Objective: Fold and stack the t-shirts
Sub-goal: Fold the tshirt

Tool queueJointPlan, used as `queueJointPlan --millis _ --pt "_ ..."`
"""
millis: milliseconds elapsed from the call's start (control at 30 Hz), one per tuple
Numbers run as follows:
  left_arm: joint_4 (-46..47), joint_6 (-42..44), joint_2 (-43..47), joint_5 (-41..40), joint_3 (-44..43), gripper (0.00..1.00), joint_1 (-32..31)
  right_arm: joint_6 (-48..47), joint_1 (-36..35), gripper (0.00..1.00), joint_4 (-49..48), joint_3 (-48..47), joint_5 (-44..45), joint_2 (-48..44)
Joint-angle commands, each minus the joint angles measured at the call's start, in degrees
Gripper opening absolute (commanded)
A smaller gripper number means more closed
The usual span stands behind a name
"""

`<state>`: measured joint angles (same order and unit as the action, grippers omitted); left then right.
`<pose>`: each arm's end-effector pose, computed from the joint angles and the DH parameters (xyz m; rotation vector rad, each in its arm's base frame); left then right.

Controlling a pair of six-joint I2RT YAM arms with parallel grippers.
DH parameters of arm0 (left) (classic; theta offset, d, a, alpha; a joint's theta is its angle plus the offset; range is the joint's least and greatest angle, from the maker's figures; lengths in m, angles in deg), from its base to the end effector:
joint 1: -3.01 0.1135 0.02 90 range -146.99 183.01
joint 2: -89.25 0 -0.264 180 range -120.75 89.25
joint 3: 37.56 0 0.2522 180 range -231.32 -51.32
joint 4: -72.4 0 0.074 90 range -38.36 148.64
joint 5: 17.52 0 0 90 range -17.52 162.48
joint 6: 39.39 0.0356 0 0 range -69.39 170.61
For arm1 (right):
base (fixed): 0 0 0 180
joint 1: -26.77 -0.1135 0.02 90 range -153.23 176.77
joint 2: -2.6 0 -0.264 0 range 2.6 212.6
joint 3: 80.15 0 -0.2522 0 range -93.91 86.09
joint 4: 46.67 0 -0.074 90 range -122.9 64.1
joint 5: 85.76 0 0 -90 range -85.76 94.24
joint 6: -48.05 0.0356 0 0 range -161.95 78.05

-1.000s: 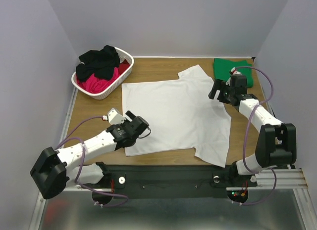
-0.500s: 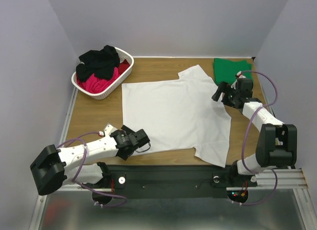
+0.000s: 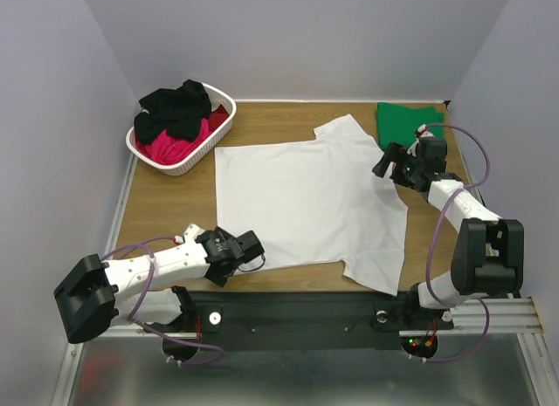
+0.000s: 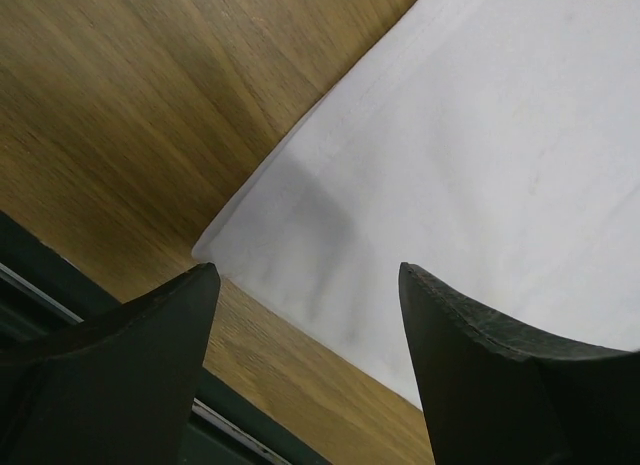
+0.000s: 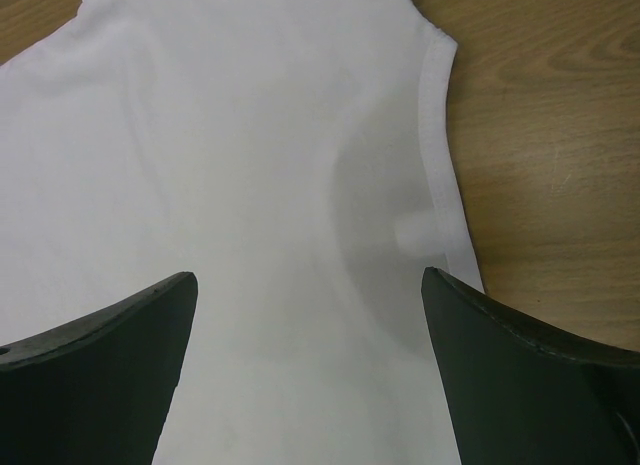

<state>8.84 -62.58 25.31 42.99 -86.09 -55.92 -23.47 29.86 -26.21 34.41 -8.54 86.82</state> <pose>0.1013 -0.1342 0.1806 -1.2485 2.2913 -0.2041 0.3164 -0.0092 0.2262 0.3053 2.2448 0.3948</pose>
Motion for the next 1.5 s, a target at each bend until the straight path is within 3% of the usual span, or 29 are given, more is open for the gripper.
queueJointPlan --millis 0,467,833,967,1300,1467 --pt "-3.1 -10.2 0.2 0.0 0.0 0.82 -0.4 0.6 0.7 1.00 -3.3 0.2 -1.4 -0.5" --pt "-2.9 -11.4 -3.7 2.5 -0.9 0.79 -0.4 1.0 3.6 1.00 -4.2 1.0 -5.2 -0.8" --pt "-3.8 -13.2 -7.2 2.8 -1.2 0.56 -0.5 1.4 5.3 1.00 -5.2 2.0 -7.8 -1.3" --pt "-4.0 -13.2 -6.7 3.2 -1.4 0.54 -0.7 1.5 5.7 1.00 -5.5 2.3 -8.1 -1.3" --pt "-4.3 -14.7 -6.0 3.8 -0.8 0.27 -2.2 1.8 6.0 1.00 -5.9 2.6 -8.6 -1.3" --pt "-4.4 -14.3 -6.0 2.4 -2.0 0.23 -2.6 1.9 6.0 1.00 -6.0 2.8 -8.7 -1.3"
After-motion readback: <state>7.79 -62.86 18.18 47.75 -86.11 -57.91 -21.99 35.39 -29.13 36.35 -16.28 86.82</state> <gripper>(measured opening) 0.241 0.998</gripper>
